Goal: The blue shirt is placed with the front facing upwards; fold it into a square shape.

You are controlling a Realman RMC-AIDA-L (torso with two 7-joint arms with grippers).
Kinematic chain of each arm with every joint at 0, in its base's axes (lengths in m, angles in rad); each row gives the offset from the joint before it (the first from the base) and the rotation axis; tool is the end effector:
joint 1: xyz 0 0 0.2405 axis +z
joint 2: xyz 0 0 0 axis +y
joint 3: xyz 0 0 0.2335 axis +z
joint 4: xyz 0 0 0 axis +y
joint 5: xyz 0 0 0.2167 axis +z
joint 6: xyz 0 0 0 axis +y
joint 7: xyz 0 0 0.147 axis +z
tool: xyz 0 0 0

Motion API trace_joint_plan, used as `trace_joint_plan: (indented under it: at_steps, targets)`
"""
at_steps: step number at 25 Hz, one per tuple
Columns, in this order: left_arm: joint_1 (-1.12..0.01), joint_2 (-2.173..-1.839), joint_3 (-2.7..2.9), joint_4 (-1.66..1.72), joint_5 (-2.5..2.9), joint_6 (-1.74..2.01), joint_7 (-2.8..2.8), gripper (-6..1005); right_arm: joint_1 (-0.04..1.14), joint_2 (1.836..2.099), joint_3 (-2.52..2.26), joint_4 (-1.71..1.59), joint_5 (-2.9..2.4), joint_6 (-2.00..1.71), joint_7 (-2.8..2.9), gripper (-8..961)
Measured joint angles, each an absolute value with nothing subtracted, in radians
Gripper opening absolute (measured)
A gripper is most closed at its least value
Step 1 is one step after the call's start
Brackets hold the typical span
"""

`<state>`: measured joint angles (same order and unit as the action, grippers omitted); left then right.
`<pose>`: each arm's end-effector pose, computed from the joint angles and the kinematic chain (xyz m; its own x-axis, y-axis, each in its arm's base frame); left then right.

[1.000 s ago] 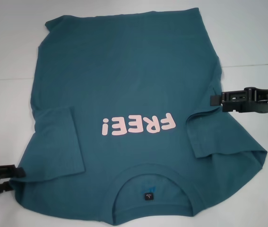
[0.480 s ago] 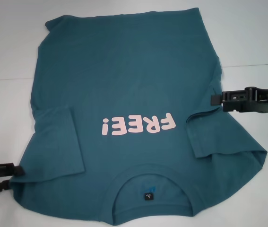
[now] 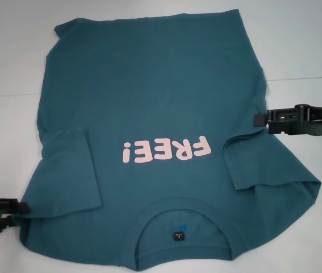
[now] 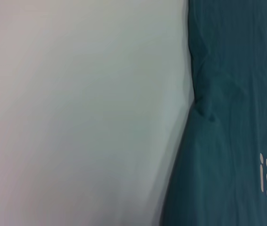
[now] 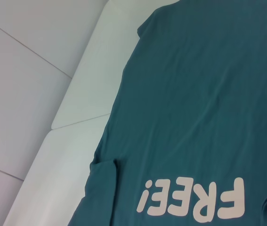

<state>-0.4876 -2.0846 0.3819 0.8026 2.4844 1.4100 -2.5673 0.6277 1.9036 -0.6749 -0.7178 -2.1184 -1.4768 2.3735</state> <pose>-0.3400 0.3126 0.0494 -0.1986 0.8507 0.4867 0.9782 0.2027 0.0448 0.2567 0.3795 0.0869 0.2448 -0.8447 -0.4760 -0.9559 -0.2925 0.0276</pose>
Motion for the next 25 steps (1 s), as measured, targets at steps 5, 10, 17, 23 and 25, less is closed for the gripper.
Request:
trace_joint_plan:
  at_steps: [5, 10, 17, 23, 25]
  targets:
    - [-0.49, -2.085, 0.382, 0.802, 2.485, 1.414, -2.567, 391, 0.623, 1.904, -0.673, -0.718, -2.118, -1.477, 2.373, 734]
    - [-0.493, -2.079, 0.376, 0.799, 2.479, 1.426, -2.554, 187, 0.622, 1.904, -0.673, -0.718, -2.118, -1.477, 2.373, 732]
    - [-0.514, -2.055, 0.283, 0.759, 2.435, 1.559, -2.446, 35, 0.62, 1.904, -0.672, -0.72, -2.118, -1.479, 2.365, 732]
    - [-0.518, -2.052, 0.269, 0.754, 2.398, 1.606, -2.413, 0, 0.614, 1.895, -0.672, -0.719, -2.125, -1.5, 2.364, 732]
    - [-0.519, -2.051, 0.268, 0.751, 2.393, 1.61, -2.411, 0, 0.607, 1.884, -0.673, -0.72, -2.127, -1.518, 2.368, 733]
